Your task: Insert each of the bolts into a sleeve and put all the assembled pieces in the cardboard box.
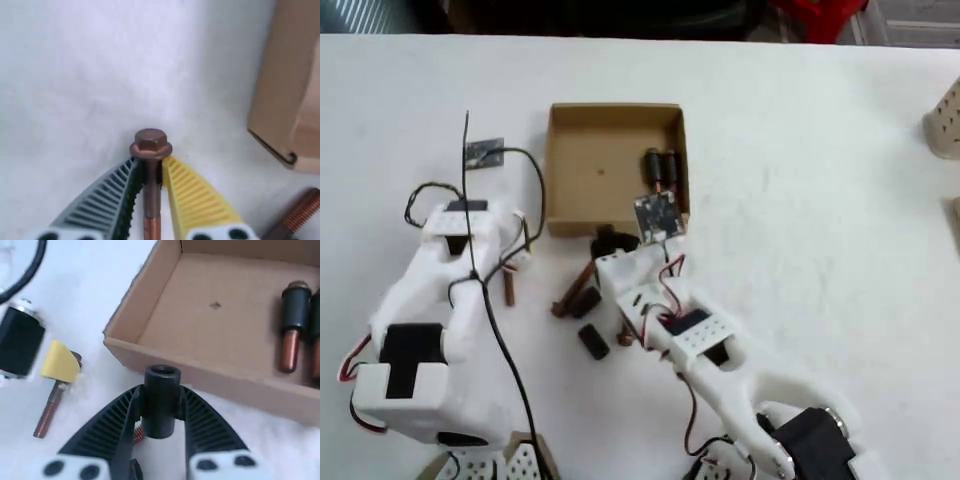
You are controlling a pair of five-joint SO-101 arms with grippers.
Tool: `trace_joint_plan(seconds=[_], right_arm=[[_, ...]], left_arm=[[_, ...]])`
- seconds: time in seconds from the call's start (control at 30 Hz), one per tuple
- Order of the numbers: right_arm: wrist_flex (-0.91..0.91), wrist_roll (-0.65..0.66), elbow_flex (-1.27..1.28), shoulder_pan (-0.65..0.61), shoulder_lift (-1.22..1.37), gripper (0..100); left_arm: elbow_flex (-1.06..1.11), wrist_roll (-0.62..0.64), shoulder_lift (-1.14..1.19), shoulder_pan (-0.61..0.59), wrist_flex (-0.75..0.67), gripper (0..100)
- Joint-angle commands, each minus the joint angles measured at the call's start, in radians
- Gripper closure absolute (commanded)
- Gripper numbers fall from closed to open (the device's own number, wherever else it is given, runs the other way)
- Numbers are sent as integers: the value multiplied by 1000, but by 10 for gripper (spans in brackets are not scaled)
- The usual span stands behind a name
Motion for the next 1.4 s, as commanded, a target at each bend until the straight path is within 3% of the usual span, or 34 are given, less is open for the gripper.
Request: trace_joint_plan(seconds=[0.0, 0.17, 0.3, 0.73, 1.1, 1.37], right_arm=[[-239, 6, 46, -5, -45, 981], [-607, 6, 175, -27, -39, 981], [-800, 9, 258, -79, -38, 981], [-877, 14, 288, -38, -21, 982], [-1431, 97, 290, -44, 432, 982], [-1488, 98, 377, -45, 472, 982]], left_arm=[[-6, 2, -51, -15, -20, 979], [-6, 2, -51, -15, -20, 979], [-5, 2, -51, -13, -20, 979], [-3, 2, -51, -13, -20, 979], [-3, 2, -51, -13, -20, 979], [-5, 2, -51, -13, -20, 979]])
